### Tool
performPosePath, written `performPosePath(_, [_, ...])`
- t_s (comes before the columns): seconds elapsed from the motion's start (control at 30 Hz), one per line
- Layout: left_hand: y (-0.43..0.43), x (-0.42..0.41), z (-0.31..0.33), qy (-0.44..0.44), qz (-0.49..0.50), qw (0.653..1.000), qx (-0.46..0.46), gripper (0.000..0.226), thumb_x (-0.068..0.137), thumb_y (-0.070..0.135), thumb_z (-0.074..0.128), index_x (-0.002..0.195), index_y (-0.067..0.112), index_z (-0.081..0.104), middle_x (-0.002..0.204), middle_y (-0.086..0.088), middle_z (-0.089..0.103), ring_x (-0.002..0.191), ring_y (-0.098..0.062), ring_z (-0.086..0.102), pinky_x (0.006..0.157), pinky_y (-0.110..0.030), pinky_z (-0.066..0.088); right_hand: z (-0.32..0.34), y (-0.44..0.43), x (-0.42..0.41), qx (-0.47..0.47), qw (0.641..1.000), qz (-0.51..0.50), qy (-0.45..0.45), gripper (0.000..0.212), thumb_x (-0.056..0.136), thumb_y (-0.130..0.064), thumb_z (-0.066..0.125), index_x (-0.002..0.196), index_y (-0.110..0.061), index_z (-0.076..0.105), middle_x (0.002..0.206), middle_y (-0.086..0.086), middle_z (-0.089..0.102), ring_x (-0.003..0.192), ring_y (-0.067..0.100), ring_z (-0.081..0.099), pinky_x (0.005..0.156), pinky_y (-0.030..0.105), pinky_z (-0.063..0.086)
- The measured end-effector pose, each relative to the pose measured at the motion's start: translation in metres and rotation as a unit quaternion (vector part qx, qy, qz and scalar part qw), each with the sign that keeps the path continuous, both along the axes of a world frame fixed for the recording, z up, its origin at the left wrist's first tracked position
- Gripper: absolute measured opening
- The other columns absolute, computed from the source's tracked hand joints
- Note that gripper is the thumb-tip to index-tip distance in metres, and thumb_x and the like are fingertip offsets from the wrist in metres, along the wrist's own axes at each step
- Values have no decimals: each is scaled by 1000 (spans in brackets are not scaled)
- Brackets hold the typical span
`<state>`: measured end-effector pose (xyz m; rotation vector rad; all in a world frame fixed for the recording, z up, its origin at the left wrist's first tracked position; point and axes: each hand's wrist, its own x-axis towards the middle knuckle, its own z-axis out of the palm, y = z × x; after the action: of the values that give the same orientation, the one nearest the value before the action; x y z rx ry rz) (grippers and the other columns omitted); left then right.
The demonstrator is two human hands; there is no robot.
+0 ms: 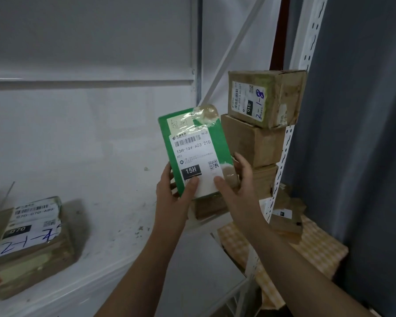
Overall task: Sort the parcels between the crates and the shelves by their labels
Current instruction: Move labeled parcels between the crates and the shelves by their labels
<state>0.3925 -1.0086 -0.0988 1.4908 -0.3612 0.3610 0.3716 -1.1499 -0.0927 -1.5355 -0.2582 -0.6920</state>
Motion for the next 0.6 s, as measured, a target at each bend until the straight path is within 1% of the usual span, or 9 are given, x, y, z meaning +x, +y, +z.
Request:
performPosePath(0.07, [6, -1, 0, -4, -16, 1000, -17, 66, 73, 50, 64, 134, 41, 41, 129, 13, 56, 107, 4, 57, 72, -17, 55, 4, 5, -1, -43, 999, -9, -4, 60, 80, -24, 63, 131, -44, 40, 129, -9, 55, 121, 12, 53, 93, 37, 52])
performPosePath(0.1, [9, 0, 0, -4, -24, 999, -25, 66, 74, 48, 65, 135, 44, 39, 129, 18, 55, 108, 7, 56, 74, -18, 55, 6, 8, -1, -51, 999, -15, -5, 59, 81, -26, 63, 133, -44, 41, 132, -4, 52, 124, 15, 49, 97, 41, 49])
performPosePath(0.13, [12, 0, 2, -4, -36, 999, -31, 66, 76, 45, 65, 135, 47, 37, 128, 23, 54, 108, 7, 55, 74, -18, 55, 6, 11, -1, -41, 999, -9, -13, 57, 82, -27, 64, 132, -45, 43, 132, -3, 53, 124, 16, 50, 97, 41, 49])
performPosePath(0.17, [14, 0, 3, -3, -52, 998, -38, 66, 78, 43, 66, 136, 50, 35, 126, 26, 54, 108, 6, 56, 73, -18, 55, 5, 14, -1, -24, 999, 3, -23, 53, 83, -26, 65, 129, -47, 45, 129, -5, 56, 121, 14, 53, 94, 37, 51])
performPosePath(0.23, [19, 3, 5, -1, -77, 996, -48, 67, 81, 37, 66, 138, 49, 33, 122, 26, 57, 109, -1, 59, 73, -21, 55, 4, 18, -1, -5, 1000, 10, -29, 51, 84, -25, 68, 125, -46, 46, 124, -11, 59, 116, 8, 57, 86, 25, 53])
performPosePath(0.3, [25, 6, 4, -3, -74, 996, -47, 69, 83, 32, 66, 141, 44, 31, 120, 24, 59, 109, -5, 61, 75, -24, 56, 3, 22, -1, -9, 1000, 13, -25, 56, 84, -23, 70, 129, -40, 41, 124, -16, 58, 117, 5, 56, 86, 21, 52])
performPosePath(0.4, [35, 7, 2, -7, -55, 998, -44, 69, 83, 31, 66, 142, 41, 31, 119, 23, 61, 106, -3, 62, 74, -23, 56, 4, 29, 0, -28, 999, 16, -25, 56, 86, -18, 69, 129, -37, 39, 121, -26, 57, 115, 0, 56, 85, 19, 51])
performPosePath(0.5, [44, 5, 1, -9, -46, 998, -40, 70, 79, 36, 67, 140, 42, 34, 120, 18, 62, 106, -6, 63, 75, -25, 57, 5, 39, -2, -33, 999, 14, -23, 56, 86, -18, 69, 129, -37, 39, 122, -24, 55, 116, 1, 55, 84, 19, 51])
performPosePath(0.6, [54, 2, 0, -11, -42, 998, -34, 73, 77, 38, 67, 141, 41, 33, 124, 13, 60, 108, -7, 62, 74, -25, 57, 5, 49, -9, -23, 1000, 14, -9, 58, 85, -20, 70, 130, -36, 38, 130, -11, 51, 116, 1, 55, 86, 24, 53])
